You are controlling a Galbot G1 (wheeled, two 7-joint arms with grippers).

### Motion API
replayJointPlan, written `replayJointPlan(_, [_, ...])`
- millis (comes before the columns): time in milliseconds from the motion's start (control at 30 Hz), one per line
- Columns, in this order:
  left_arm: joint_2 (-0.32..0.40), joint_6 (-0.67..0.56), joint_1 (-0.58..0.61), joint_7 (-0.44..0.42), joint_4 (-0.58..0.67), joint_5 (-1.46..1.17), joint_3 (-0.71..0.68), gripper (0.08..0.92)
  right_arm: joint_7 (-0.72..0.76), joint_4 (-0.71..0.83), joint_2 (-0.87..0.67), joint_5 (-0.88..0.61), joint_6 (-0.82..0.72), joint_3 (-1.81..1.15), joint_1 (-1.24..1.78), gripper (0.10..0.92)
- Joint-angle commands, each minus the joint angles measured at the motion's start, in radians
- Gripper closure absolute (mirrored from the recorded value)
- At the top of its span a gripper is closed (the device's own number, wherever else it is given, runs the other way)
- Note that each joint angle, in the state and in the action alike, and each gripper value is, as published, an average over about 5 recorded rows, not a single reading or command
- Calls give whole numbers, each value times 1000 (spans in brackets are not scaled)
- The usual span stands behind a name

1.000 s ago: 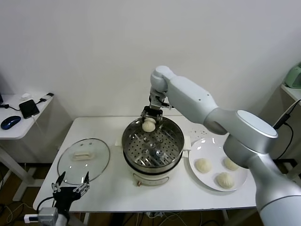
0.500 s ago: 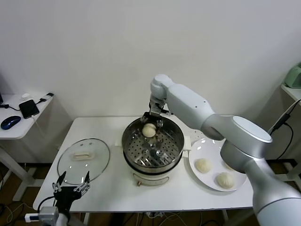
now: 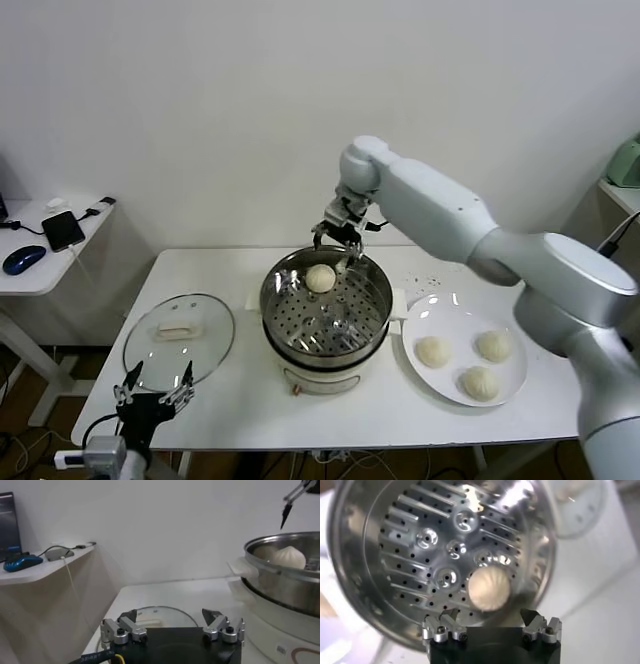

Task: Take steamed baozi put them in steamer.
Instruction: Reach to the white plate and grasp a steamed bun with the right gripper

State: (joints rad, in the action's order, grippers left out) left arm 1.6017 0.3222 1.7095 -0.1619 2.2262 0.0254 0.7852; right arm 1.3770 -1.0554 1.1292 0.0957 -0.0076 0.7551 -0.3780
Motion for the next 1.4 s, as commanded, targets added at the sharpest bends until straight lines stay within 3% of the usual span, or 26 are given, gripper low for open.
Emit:
replayJointPlan(33, [-4, 2, -2, -3, 1, -3, -8, 177, 1, -182, -253, -151, -391, -34, -31, 202])
replayJointPlan(267, [-8, 6, -7, -5, 1, -14, 0, 177, -26, -350, -437, -133, -445, 32, 60, 203])
replayJointPlan(433, [-9, 5, 0, -3, 1, -15, 0, 177, -29, -412, -483, -43, -422, -1, 207, 203])
replayJointPlan(767, [-10, 3, 7, -2, 1, -13, 3, 177, -56, -397, -429, 170, -344, -227, 577, 203])
replayJointPlan(1400, [-12, 9, 5, -6, -3, -12, 0, 177, -111, -322, -375, 215, -335, -275, 660, 203])
